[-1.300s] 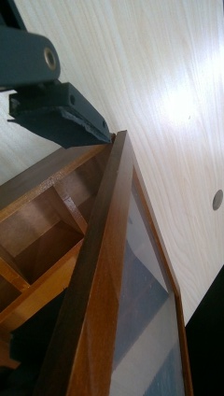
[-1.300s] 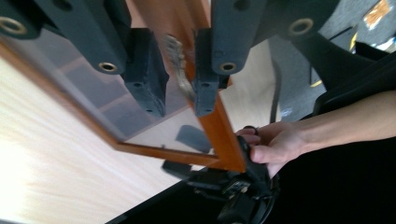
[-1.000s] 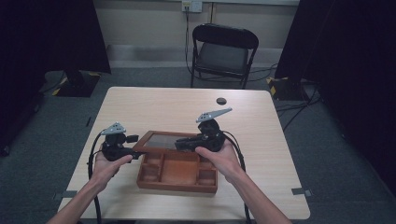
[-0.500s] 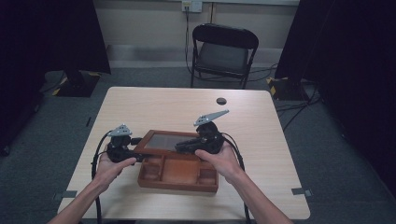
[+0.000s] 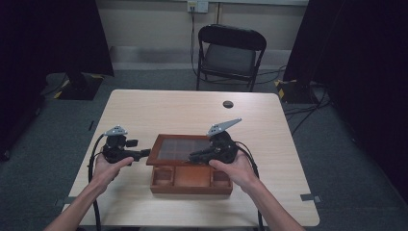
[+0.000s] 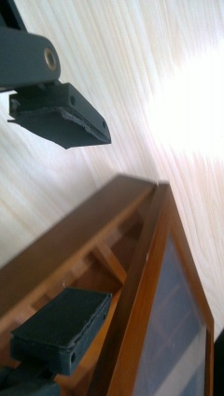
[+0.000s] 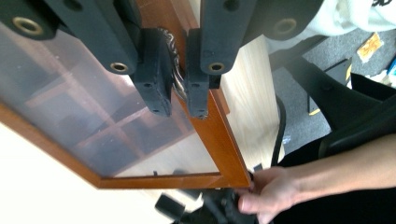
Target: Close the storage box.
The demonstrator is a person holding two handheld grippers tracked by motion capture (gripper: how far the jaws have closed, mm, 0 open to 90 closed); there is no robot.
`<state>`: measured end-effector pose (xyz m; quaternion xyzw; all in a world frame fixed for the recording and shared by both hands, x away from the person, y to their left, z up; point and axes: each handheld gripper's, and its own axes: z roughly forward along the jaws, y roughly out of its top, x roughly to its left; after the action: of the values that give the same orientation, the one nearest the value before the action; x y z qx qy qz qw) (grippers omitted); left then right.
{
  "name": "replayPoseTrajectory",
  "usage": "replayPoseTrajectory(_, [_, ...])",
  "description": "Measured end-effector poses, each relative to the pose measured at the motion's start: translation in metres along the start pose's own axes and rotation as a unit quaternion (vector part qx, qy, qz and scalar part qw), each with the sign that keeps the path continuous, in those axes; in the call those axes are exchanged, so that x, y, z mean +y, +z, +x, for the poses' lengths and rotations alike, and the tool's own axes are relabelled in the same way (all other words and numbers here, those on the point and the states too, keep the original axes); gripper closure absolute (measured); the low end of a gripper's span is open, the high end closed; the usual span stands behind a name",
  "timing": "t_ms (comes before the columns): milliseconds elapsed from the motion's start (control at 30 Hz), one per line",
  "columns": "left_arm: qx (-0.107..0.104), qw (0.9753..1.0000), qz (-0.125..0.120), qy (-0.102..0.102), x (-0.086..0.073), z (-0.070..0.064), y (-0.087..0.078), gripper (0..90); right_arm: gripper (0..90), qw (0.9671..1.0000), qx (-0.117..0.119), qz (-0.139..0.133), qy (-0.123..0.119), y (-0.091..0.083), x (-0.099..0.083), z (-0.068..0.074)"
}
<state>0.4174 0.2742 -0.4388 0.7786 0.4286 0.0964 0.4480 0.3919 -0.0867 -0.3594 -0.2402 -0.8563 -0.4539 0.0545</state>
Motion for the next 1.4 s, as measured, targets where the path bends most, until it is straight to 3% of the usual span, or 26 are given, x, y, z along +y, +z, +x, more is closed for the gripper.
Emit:
replayPoseTrajectory(133, [0.008,0.9999,-0.002,-0.006,0.0,0.004,-0.002,19.8,81.7,1.0,0.0,0.007,-0.001,0.004,-0.006,0.001])
replayPoseTrajectory(200, [0.008,1.0,-0.003,-0.003,0.0,0.004,-0.003,19.8,81.7,0.9998,-0.01,-0.004,-0.014,0.004,-0.009,0.005])
replayPoseTrajectory(700, [0.008,1.0,0.002,-0.002,0.0,0.003,-0.002,19.8,81.6,0.9997,-0.011,0.02,-0.011,0.014,-0.024,0.007])
replayPoseTrajectory(867, [0.01,0.9999,0.002,-0.004,0.0,0.003,-0.002,19.8,81.5,0.9988,-0.009,0.047,-0.01,0.026,-0.036,0.007])
replayPoseTrajectory(1400, [-0.001,0.9999,0.016,0.004,-0.001,0.0,0.002,19.8,81.8,0.9971,-0.001,0.076,0.003,0.045,-0.053,0.001])
